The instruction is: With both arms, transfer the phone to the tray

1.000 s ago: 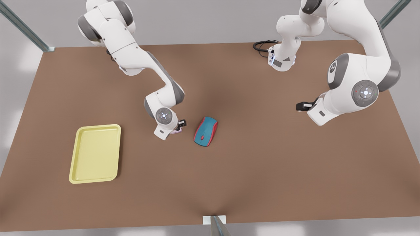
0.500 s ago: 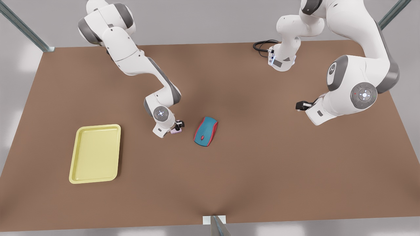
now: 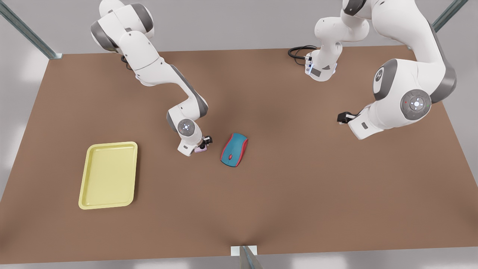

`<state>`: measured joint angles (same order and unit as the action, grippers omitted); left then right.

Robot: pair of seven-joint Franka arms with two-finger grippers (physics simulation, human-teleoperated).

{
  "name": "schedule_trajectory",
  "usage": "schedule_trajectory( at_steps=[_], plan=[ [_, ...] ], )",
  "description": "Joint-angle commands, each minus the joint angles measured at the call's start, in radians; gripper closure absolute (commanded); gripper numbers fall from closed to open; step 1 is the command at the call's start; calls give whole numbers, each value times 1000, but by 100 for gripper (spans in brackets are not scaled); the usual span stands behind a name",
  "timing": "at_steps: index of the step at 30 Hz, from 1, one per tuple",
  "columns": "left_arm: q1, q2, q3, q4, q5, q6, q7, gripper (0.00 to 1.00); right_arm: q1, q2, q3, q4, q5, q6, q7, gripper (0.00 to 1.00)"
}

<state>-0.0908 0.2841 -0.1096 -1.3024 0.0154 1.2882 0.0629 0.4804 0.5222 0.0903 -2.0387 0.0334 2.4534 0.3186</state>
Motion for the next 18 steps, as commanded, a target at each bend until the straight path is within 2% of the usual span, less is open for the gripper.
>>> schedule_trajectory(
  at_steps=[1,18],
  plan=[
    [0,-2,1,6,0,3,21,0,0,-1,0,-1,2,-5,-62,0],
    [0,-6,8,12,5,5,23,0,27,35,2,3,0,-17,-70,0]
  ],
)
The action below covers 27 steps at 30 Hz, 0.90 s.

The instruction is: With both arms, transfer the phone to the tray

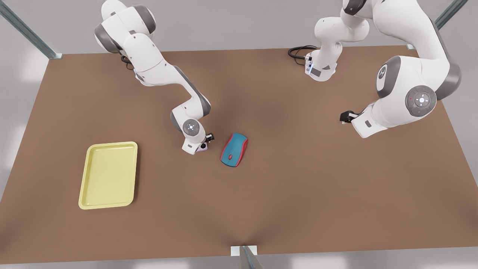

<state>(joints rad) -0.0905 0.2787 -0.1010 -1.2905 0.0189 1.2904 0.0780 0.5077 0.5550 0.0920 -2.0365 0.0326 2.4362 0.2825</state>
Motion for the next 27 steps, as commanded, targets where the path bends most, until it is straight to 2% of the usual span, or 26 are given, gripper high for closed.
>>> schedule_trajectory(
  at_steps=[1,3,5,6,11,13,15,16,24,27],
  plan=[
    [0,0,0,0,1,3,8,0,0,2,0,2,1,4,-34,0],
    [0,0,0,0,1,3,8,0,0,2,0,2,1,7,-34,2],
    [0,0,-2,0,1,3,6,0,0,2,0,2,1,9,-34,20],
    [0,0,-3,0,1,3,6,0,0,2,0,2,0,9,-35,22],
    [0,-1,-3,0,1,3,5,0,-1,-13,0,25,0,-3,-32,25],
    [0,-3,-5,0,1,1,5,0,-21,-46,-14,85,0,-85,-46,25],
    [0,-3,-5,0,3,1,6,0,-106,-87,-18,84,0,-97,-86,26],
    [0,-3,-5,0,3,1,6,0,-149,-96,-20,82,0,-111,-130,31],
    [-2,4,-9,0,42,3,8,0,-635,-116,-28,27,-11,-131,-709,30],
    [-2,0,-9,0,42,3,8,0,-733,-76,-28,45,-45,-123,-770,30]
  ],
)
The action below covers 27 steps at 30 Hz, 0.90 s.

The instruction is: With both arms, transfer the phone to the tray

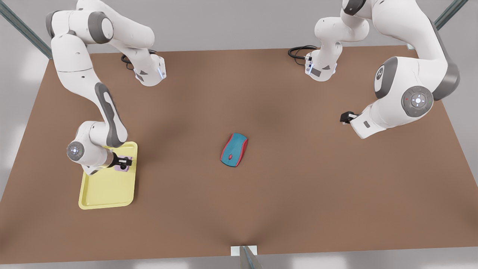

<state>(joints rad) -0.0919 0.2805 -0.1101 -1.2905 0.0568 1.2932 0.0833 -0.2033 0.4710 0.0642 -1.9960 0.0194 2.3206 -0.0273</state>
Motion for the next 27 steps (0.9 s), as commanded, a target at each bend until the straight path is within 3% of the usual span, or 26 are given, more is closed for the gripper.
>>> schedule_trajectory(
  at_steps=[1,4,5,14,18,20,22,23,27],
  plan=[
    [0,-3,0,0,6,-3,3,0,-44,18,0,5,-44,6,-479,30],
    [0,-3,0,0,6,-2,3,0,-91,72,0,6,-44,74,-543,26],
    [0,-3,0,0,18,-2,3,0,-91,80,0,13,-41,75,-537,0],
    [-8,-4,-28,2,64,-9,0,0,-81,77,2,85,-42,53,-531,0],
    [-9,-7,-29,2,77,-14,-2,0,-4,-12,16,345,-45,-305,-455,0],
    [-9,-7,-29,2,77,-18,0,0,111,-41,16,591,-59,-630,-229,0],
    [-9,-9,-29,2,77,-40,0,0,151,-192,11,577,-61,-803,-100,0],
    [-9,-15,-29,2,78,-52,0,0,148,-284,6,471,-102,-817,-82,0],
    [-9,-15,-29,2,78,-63,0,0,150,-264,11,430,-95,-751,10,0]
  ],
)
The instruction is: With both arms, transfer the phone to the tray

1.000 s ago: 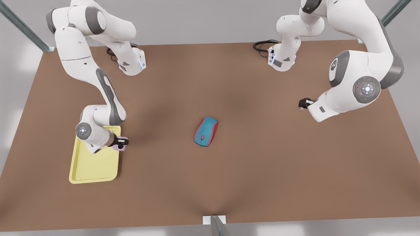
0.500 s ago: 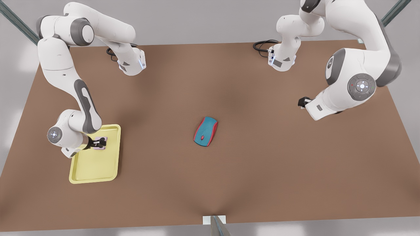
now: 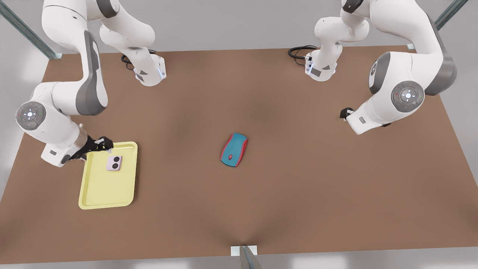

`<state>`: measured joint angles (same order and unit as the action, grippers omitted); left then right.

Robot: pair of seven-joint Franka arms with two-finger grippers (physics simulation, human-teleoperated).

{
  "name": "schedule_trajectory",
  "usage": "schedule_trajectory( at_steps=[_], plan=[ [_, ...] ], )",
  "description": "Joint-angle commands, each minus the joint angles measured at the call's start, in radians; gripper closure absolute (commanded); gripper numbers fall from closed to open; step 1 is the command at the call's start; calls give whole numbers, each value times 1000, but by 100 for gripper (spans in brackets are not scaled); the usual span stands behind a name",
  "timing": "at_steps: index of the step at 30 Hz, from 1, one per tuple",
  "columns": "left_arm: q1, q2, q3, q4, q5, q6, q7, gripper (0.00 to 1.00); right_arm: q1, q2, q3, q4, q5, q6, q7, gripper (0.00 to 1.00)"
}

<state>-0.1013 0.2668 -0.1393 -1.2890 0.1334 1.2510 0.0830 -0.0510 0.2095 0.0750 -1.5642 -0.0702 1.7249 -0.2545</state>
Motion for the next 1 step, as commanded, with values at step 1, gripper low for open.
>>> schedule_trajectory(
  at_steps=[1],
  plan=[
    [0,-1,0,0,2,-21,0,0,-1,-2,0,-2,-5,-157,238,0]
  ],
)
